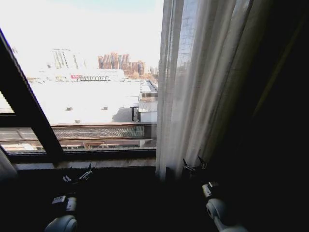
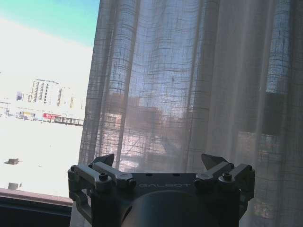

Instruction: Open the curtains by pulling them apart, changing their state from closed to fully open.

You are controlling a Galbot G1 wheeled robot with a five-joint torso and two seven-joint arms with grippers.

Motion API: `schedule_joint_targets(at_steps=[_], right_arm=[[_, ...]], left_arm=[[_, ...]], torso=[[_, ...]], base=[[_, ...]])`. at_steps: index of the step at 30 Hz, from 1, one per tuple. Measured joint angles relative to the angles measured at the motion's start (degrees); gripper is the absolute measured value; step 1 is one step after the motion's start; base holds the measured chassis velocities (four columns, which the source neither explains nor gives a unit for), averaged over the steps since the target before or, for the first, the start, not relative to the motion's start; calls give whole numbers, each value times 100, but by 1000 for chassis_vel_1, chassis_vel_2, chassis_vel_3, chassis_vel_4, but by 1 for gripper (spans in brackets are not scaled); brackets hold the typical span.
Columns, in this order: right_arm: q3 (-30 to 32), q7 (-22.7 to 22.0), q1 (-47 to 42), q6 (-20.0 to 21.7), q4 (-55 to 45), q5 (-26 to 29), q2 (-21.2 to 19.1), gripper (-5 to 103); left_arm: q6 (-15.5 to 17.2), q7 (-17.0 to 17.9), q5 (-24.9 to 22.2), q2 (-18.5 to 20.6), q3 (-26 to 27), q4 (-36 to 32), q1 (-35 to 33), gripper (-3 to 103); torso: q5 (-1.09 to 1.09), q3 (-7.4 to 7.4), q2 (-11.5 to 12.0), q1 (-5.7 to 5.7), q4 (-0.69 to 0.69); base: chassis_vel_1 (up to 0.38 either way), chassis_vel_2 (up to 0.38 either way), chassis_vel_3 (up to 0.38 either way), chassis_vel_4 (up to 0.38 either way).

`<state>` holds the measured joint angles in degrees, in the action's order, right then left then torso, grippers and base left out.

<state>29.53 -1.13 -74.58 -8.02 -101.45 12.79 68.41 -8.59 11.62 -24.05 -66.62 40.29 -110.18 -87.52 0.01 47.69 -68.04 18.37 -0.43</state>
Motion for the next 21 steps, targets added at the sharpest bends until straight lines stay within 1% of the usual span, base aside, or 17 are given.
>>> schedule_joint_targets(at_steps=[3, 6, 8, 12, 14, 16, 18, 21], right_arm=[[-51, -10, 144, -45, 80, -110, 36, 100], [-115, -22, 285, -43, 120, -241, 71, 100], [-216, -81, 480, 41, 164, -374, 129, 100], [-408, -160, 828, 119, 334, -501, 207, 100], [-588, -230, 1138, 204, 518, -536, 271, 100], [-588, -230, 1138, 204, 518, -536, 271, 100], [-802, -295, 1535, 329, 793, -519, 368, 100], [-904, -306, 1725, 374, 937, -472, 413, 100]], left_arm=[[0, 0, 0, 1, 1, 0, 0, 100], [0, 2, 0, 1, 3, 0, 0, 100], [0, 2, 0, 1, 3, 1, 0, 100], [0, 2, 0, 0, 3, 1, 0, 100], [0, -1, 0, -1, 1, 0, 0, 100], [0, -1, 0, -1, 1, 0, 0, 100], [0, -6, 0, -2, -2, 0, 0, 100], [0, -4, 0, -1, -1, 0, 1, 100]], torso=[[1, 1, 0, 1, 2], [-4, 0, 0, 1, 3], [-5, 0, -1, 0, 1], [-1, 0, -1, 0, 2], [5, 0, 0, 1, -1], [5, 0, 0, 1, -1], [1, 1, 0, 1, -2], [1, 1, 0, 1, 2]], base=[[294, 331, -311, -314], [189, 237, -217, -245], [113, 55, -94, -111], [0, 0, 0, 0], [-21, -48, 33, 51], [-21, -71, 41, 51], [-55, -13, 51, 38], [-23, 6, 34, 13]])
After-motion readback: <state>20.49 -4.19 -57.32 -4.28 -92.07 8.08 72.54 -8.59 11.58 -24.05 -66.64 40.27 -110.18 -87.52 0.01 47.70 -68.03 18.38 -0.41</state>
